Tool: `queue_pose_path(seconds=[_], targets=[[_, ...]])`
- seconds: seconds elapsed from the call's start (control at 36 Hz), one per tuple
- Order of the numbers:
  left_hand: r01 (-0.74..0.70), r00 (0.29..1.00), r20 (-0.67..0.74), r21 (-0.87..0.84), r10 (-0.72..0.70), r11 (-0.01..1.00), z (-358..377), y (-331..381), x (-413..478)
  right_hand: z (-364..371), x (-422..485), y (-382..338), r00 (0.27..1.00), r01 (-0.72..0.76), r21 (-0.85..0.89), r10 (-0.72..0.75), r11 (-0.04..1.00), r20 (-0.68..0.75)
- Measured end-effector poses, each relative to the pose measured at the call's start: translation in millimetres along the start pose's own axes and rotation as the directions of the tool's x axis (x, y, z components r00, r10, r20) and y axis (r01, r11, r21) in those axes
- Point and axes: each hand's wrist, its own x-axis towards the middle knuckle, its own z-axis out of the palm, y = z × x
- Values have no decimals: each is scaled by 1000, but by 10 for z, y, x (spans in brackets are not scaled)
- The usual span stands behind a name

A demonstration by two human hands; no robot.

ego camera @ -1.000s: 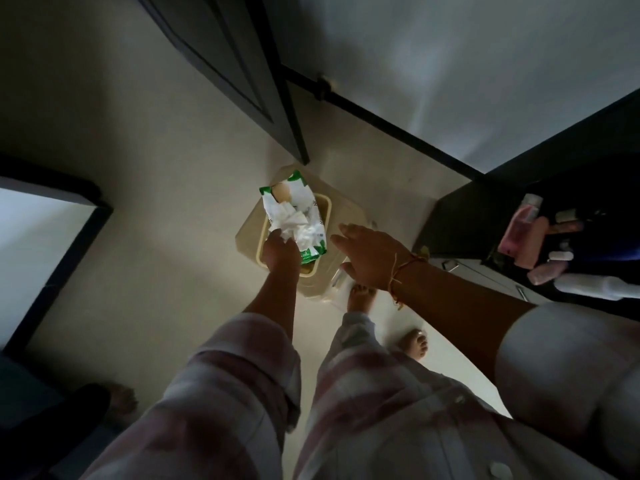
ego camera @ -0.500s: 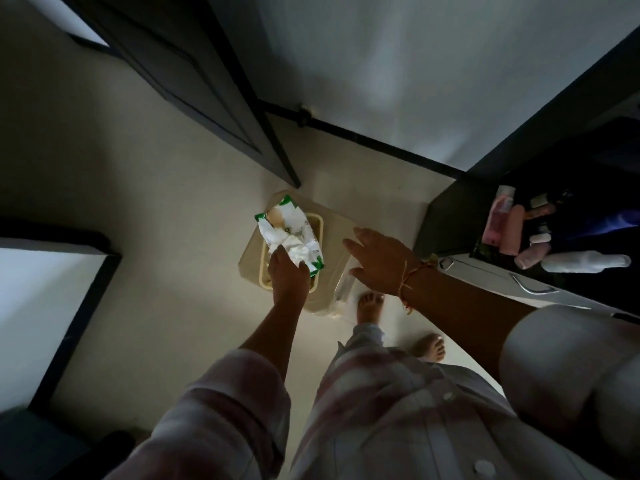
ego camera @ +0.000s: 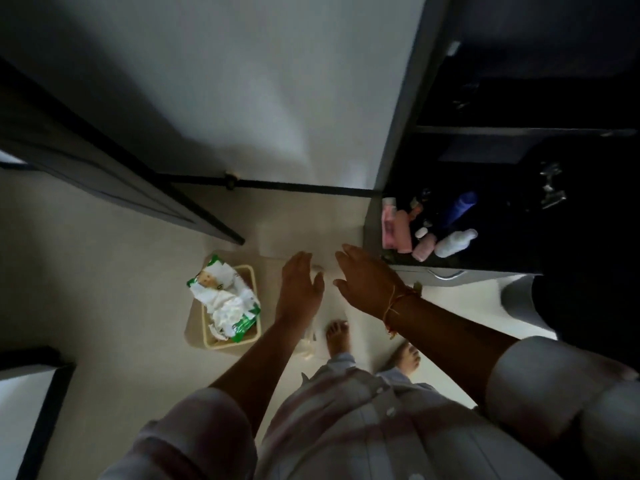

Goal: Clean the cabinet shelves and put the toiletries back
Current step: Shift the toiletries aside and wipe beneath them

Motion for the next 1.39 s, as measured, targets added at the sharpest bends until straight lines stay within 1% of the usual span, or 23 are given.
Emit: queue_pose_path(seconds=[0.11, 0.14, 0.17, 0.19, 0.25, 0.31, 0.36, 0.42, 0.5, 0.58, 0.64, 0.69, 0.75, 0.81, 0.86, 0.92, 1.0, 1.11, 1.19, 1.28, 1.39], targets=[[-207, 976, 64, -15, 207, 978, 194, 543, 39, -127, -333, 392, 992, -91, 36, 94, 995, -82], [-233, 969, 79, -19, 233, 972, 242, 670, 45, -151, -411, 498, 987, -103, 46, 108, 994, -118], [-248, 964, 95, -27, 249, 968, 289, 791, 52, -195, -494, 596, 978, -142, 100, 155, 985, -138], [-265, 958, 108, -30, 266, 964, 329, 908, 57, -240, -575, 687, 965, -196, 157, 219, 968, -146], [-309, 942, 126, -25, 310, 951, 414, 1122, 75, -293, -722, 893, 931, -299, 211, 333, 931, -147], [-342, 930, 132, -22, 342, 939, 476, 1320, 91, -311, -841, 1113, 898, -364, 221, 404, 905, -177], [-372, 921, 117, -21, 372, 928, 528, 1509, 109, -337, -955, 1302, 880, -399, 214, 438, 892, -185], [-397, 913, 96, -13, 396, 918, 574, 1686, 134, -350, -1046, 1456, 859, -419, 214, 462, 882, -221], [-415, 908, 72, 5, 414, 910, 643, 1932, 219, -351, -1142, 1631, 797, -390, 303, 484, 869, -362], [-451, 892, 44, -7, 451, 893, 698, 2148, 349, -407, -1151, 1742, 769, -397, 350, 516, 848, -377], [-470, 881, 55, -2, 469, 883, 732, 2268, 466, -464, -1122, 1794, 759, -392, 379, 527, 838, -382], [-463, 883, 96, 6, 460, 886, 744, 2374, 588, -502, -1074, 1825, 753, -387, 391, 531, 835, -389], [-461, 876, 156, -15, 457, 888, 754, 2468, 709, -512, -1010, 1847, 757, -389, 394, 533, 833, -379], [-462, 863, 214, -36, 458, 886, 774, 2536, 825, -518, -936, 1875, 778, -400, 378, 527, 835, -341], [-467, 848, 267, -34, 459, 883, 824, 2570, 948, -520, -866, 1901, 797, -404, 388, 527, 828, -294], [-476, 830, 319, -23, 457, 879, 881, 2597, 1064, -521, -810, 1917, 803, -400, 396, 524, 826, -284], [-501, 803, 385, 21, 455, 865, 953, 2628, 1209, -518, -753, 1915, 814, -384, 350, 492, 855, -309], [-514, 772, 458, 43, 441, 856, 1025, 2640, 1339, -518, -691, 1923, 854, -386, 278, 455, 879, -252], [-546, 731, 525, 64, 437, 835, 1065, 2656, 1406, -503, -622, 1938, 871, -366, 238, 421, 900, -254], [-567, 710, 553, 84, 435, 819, 1089, 2674, 1452, -492, -545, 1950, 884, -357, 221, 405, 907, -235], [-620, 699, 542, 131, 467, 774, 1100, 2674, 1482, -491, -497, 1988, 879, -349, 295, 420, 890, -227]])
